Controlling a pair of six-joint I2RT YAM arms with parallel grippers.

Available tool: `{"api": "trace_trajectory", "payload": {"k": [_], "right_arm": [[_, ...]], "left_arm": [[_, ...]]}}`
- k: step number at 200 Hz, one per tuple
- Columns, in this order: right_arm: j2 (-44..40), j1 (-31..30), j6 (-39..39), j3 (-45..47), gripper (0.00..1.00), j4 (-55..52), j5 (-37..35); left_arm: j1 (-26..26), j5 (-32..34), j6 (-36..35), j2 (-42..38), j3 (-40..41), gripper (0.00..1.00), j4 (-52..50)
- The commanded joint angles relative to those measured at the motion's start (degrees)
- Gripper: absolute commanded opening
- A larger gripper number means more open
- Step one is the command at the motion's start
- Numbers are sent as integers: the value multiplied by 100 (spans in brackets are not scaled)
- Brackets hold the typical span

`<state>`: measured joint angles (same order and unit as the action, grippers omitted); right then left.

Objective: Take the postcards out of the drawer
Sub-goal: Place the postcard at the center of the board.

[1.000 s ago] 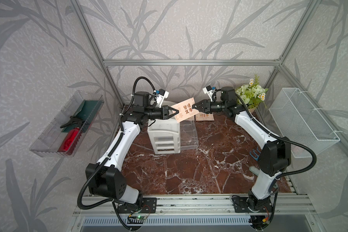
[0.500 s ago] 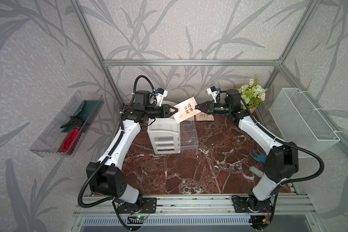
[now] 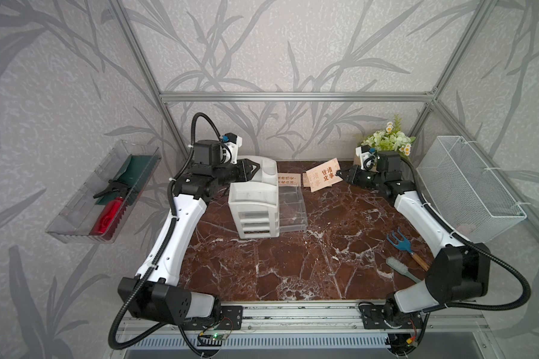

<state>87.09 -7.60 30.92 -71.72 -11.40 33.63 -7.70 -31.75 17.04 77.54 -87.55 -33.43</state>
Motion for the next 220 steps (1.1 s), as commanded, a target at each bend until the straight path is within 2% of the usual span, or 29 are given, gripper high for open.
{"api": "trace_trajectory", "payload": {"k": [1, 88, 143, 172, 220], "right_arm": [[95, 30, -177, 266, 0, -103, -720], [1265, 30, 237, 783, 0, 1095, -1185], [1825, 30, 777, 784, 0, 1635, -1009], [2058, 30, 911, 724, 5, 1728, -873], [2293, 30, 947, 733, 19, 1755, -953]], "left_arm": [[123, 425, -95, -277, -39, 35, -255], [337, 615, -227, -349, 91, 35, -512], [366, 573, -227, -275, 121, 35, -481], [369, 571, -253, -255, 122, 35, -511], [384, 541, -271, -231, 156, 35, -525]]}}
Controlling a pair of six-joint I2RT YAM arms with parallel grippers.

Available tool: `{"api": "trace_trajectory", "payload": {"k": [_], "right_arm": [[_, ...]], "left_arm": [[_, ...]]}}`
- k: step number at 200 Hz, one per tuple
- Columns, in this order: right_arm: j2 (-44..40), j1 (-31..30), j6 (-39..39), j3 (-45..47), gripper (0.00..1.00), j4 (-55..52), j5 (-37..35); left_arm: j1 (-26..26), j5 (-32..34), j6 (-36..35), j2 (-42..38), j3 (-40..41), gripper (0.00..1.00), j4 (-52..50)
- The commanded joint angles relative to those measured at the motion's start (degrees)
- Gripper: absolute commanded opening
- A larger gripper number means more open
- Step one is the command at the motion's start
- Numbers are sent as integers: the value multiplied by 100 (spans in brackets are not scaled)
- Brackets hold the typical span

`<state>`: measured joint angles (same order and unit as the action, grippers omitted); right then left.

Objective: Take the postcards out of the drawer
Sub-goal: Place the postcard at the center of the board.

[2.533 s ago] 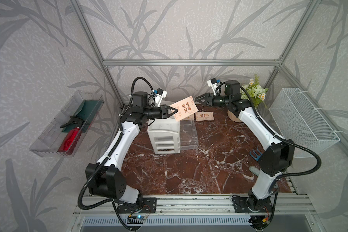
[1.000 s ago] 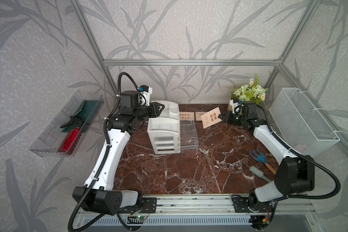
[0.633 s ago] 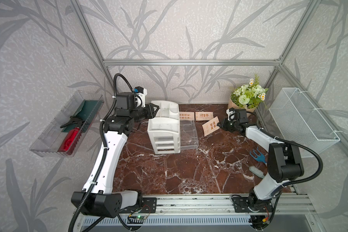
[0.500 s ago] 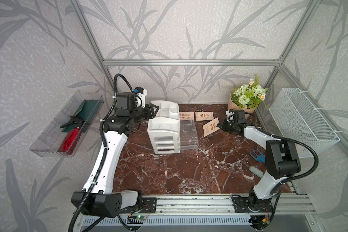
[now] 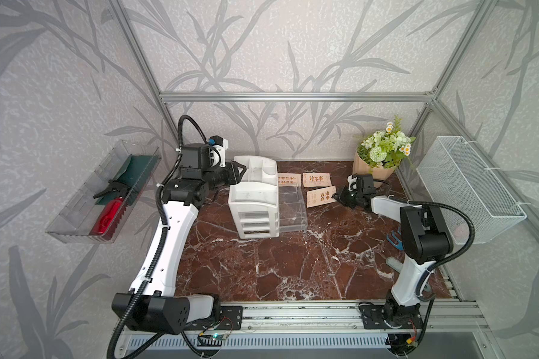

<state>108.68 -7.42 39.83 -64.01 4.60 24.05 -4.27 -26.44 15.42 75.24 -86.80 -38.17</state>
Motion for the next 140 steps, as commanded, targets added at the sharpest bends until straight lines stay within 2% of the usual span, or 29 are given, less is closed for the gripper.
{"api": "trace_trajectory", "payload": {"k": [1, 40, 93, 140], "right_arm": [[143, 13, 53, -36, 19, 155, 3], [361, 13, 11, -125, 22, 138, 30], [428, 21, -185, -257, 31, -155, -185], [355, 43, -517, -403, 35, -516, -419]], "left_arm": [[41, 13, -109, -1, 83, 35, -46], [41, 46, -126, -35, 100, 35, -89], [57, 190, -170, -72, 67, 36, -217], [66, 598, -319, -92, 21, 37, -508]]}}
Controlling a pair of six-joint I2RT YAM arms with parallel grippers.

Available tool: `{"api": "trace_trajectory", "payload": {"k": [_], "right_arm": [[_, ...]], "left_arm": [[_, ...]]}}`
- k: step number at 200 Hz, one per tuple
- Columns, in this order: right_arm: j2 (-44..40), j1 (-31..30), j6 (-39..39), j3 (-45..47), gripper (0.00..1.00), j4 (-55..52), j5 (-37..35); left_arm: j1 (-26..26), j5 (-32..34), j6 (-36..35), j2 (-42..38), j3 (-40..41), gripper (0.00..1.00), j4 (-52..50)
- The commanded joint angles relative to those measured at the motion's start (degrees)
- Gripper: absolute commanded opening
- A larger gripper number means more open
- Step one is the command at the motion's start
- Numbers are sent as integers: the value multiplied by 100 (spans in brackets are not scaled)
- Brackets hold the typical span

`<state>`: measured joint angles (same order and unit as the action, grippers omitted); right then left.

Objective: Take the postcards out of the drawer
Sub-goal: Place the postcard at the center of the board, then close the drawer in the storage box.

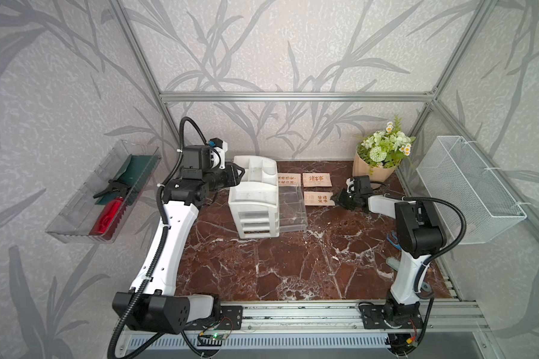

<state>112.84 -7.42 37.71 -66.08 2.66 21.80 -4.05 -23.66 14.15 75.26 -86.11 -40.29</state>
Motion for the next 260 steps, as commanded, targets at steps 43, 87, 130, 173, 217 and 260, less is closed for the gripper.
{"api": "trace_trajectory", "payload": {"k": [43, 87, 130, 173, 217, 260], "right_arm": [[-269, 48, -408, -134, 36, -446, -276], [-610, -46, -610, -77, 34, -663, -186], [-682, -418, -800, -155, 30, -847, -65], [-454, -780, -748, -299, 26, -765, 4], [-200, -991, -697, -447, 24, -692, 105], [26, -1194, -721, -634, 24, -672, 114]], "left_arm": [[38, 670, -296, -74, -74, 37, -542], [43, 1268, -360, 154, -188, 37, -883], [43, 1315, -277, 336, -189, 36, -803], [40, 1297, -86, 697, -354, 33, -560], [42, 1439, -149, 1066, -528, 29, -523], [35, 1369, -114, 1266, -635, 23, -507]]}}
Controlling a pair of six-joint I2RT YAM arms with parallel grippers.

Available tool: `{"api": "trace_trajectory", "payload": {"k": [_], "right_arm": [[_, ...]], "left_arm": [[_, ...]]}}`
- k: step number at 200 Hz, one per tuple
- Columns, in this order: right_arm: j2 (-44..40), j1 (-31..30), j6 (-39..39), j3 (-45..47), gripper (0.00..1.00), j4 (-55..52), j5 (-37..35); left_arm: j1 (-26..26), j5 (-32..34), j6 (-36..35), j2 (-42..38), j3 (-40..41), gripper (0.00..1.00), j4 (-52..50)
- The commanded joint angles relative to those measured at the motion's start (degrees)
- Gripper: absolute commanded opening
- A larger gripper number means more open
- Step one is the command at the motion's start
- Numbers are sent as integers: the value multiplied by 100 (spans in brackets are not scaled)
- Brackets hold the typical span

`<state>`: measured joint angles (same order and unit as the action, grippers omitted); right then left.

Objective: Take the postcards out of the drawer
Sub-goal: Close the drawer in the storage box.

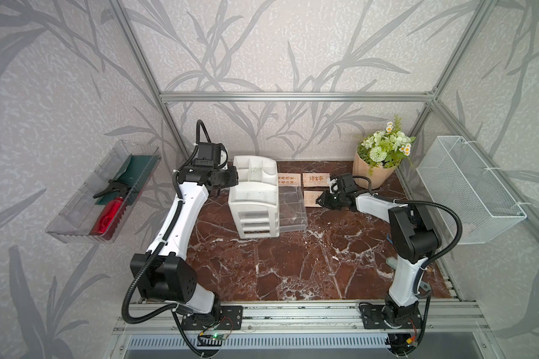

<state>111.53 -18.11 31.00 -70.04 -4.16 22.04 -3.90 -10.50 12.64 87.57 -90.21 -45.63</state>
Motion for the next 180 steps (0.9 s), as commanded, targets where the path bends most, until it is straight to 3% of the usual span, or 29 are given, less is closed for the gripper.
{"api": "trace_trajectory", "payload": {"k": [1, 180], "right_arm": [[167, -133, -50, -243, 24, 2, 94], [788, -1185, 332, -920, 24, 321, 547]], "left_arm": [[20, 55, 41, 38, -225, 23, 31], [-92, -72, 238, 155, -190, 10, 20]]}}
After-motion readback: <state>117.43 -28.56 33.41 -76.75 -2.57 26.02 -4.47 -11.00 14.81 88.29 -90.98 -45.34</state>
